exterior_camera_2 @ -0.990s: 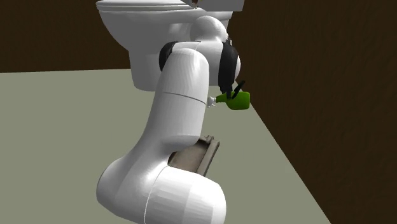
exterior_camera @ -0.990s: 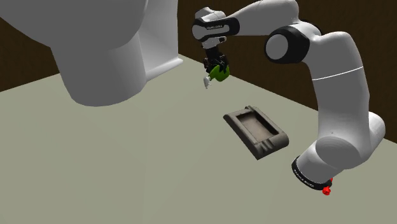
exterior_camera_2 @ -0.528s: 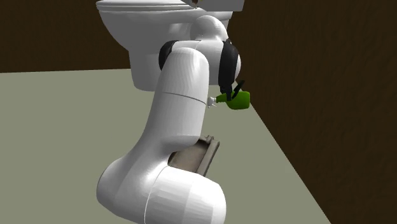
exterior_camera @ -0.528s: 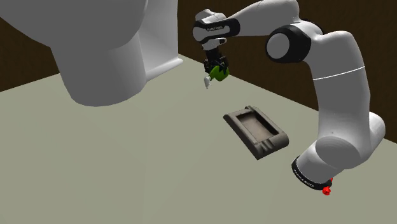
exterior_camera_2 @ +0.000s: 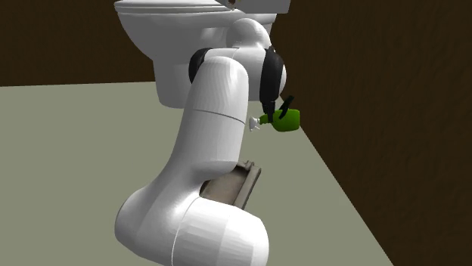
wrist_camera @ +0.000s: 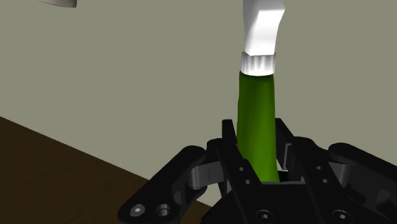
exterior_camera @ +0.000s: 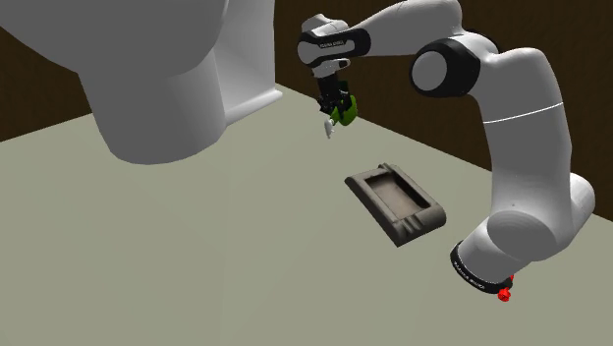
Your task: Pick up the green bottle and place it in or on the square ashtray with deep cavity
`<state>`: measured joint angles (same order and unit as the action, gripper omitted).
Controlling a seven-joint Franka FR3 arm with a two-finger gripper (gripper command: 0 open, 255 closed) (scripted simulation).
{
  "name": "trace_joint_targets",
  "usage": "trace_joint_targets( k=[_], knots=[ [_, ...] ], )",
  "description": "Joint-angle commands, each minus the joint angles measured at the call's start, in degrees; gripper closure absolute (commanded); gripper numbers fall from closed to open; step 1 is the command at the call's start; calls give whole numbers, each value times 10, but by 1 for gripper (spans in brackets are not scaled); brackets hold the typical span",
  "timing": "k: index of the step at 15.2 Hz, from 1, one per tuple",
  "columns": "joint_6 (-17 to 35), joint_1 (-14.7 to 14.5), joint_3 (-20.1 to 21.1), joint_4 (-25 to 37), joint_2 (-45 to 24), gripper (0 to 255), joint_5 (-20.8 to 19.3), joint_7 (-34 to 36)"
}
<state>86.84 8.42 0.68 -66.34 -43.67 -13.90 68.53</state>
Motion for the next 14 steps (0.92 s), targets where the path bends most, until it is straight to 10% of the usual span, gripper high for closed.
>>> trace_joint_targets(
  k=[1,14],
  knots=[
    [0,0,0,0,0,255,0,0],
    [-74,-3,-2,63,13,255,0,-16]
  ],
)
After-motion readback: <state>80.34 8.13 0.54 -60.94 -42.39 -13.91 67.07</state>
